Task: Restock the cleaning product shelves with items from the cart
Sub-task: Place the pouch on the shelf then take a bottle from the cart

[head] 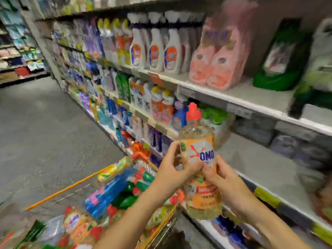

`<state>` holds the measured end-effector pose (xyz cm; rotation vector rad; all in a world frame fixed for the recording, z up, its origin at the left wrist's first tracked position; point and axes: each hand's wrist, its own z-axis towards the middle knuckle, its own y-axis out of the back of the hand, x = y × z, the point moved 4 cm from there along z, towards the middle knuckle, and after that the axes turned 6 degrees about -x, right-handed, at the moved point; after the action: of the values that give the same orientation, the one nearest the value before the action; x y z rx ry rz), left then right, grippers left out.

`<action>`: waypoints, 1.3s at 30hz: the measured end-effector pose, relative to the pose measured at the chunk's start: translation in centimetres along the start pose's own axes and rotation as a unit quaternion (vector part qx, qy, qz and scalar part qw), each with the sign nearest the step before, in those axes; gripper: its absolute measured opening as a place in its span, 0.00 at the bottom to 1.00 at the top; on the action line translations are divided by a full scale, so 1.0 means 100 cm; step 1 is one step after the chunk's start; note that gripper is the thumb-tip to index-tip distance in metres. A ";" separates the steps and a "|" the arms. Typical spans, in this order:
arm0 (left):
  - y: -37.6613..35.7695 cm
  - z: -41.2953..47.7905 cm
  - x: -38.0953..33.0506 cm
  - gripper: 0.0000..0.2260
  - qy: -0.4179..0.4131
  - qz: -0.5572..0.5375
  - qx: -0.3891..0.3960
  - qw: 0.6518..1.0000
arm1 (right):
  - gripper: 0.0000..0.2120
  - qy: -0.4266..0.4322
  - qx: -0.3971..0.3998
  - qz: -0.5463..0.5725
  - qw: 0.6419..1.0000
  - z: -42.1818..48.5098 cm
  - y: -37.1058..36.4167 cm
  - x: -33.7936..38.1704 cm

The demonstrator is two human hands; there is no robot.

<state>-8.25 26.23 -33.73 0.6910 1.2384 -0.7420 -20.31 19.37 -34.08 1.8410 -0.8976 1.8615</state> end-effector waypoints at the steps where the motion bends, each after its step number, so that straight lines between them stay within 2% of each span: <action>1: -0.024 0.006 -0.007 0.24 -0.007 -0.016 0.033 0.999 | 0.35 0.011 -0.021 0.000 1.000 -0.008 0.020 0.010; 6: -0.132 0.033 -0.040 0.29 -0.055 -0.033 0.181 0.981 | 0.45 0.073 -0.162 0.005 0.984 -0.050 0.107 0.056; 8: -0.169 0.043 -0.054 0.30 -0.088 -0.037 0.217 0.971 | 0.47 0.093 -0.211 0.019 0.973 -0.064 0.135 0.071; 10: -0.199 0.054 -0.066 0.31 -0.127 -0.055 0.218 0.966 | 0.48 0.114 -0.260 0.027 0.958 -0.075 0.161 0.085; 12: -0.227 0.063 -0.080 0.26 -0.202 -0.059 0.205 0.956 | 0.47 0.137 -0.316 0.020 0.939 -0.086 0.188 0.100; 14: -0.255 0.069 -0.093 0.21 -0.289 -0.040 0.202 0.935 | 0.46 0.162 -0.363 0.003 0.917 -0.096 0.214 0.114; 16: -0.285 0.077 -0.098 0.20 -0.332 -0.025 0.220 0.917 | 0.48 0.188 -0.416 -0.005 0.890 -0.106 0.238 0.128; 19: -0.331 0.097 -0.096 0.24 -0.325 -0.007 0.267 0.907 | 0.50 0.232 -0.490 -0.029 0.839 -0.118 0.271 0.147; 22: -0.372 0.120 -0.087 0.36 -0.293 0.060 0.305 0.904 | 0.45 0.260 -0.530 -0.073 0.804 -0.116 0.303 0.168; 24: -0.391 0.131 -0.079 0.43 -0.275 0.118 0.329 0.896 | 0.35 0.256 -0.528 -0.069 0.807 -0.105 0.328 0.172; 25: -0.397 0.135 -0.077 0.44 -0.265 0.143 0.338 0.892 | 0.35 0.250 -0.520 -0.067 0.814 -0.098 0.338 0.173; 27: -0.404 0.141 -0.074 0.42 -0.241 0.168 0.351 0.889 | 0.43 0.229 -0.506 -0.084 0.827 -0.082 0.355 0.170; 31: -0.408 0.136 -0.071 0.41 -0.246 0.219 0.378 0.865 | 0.47 0.197 -0.465 -0.115 0.855 -0.057 0.372 0.165; 33: -0.407 0.135 -0.072 0.37 -0.245 0.238 0.396 0.852 | 0.41 0.178 -0.430 -0.139 0.874 -0.050 0.374 0.166; 35: -0.408 0.135 -0.073 0.27 -0.226 0.258 0.418 0.841 | 0.28 0.140 -0.396 -0.172 0.891 -0.040 0.377 0.169; 37: -0.410 0.135 -0.073 0.21 -0.207 0.272 0.432 0.835 | 0.26 0.116 -0.361 -0.190 0.905 -0.032 0.384 0.173; 39: -0.410 0.133 -0.074 0.22 -0.209 0.269 0.441 0.831 | 0.27 0.116 -0.338 -0.215 0.909 -0.025 0.390 0.180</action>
<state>-35.06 -7.58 -26.45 1.4646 0.1962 -0.9063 -49.33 -10.45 -23.21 1.2291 -0.8236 1.2423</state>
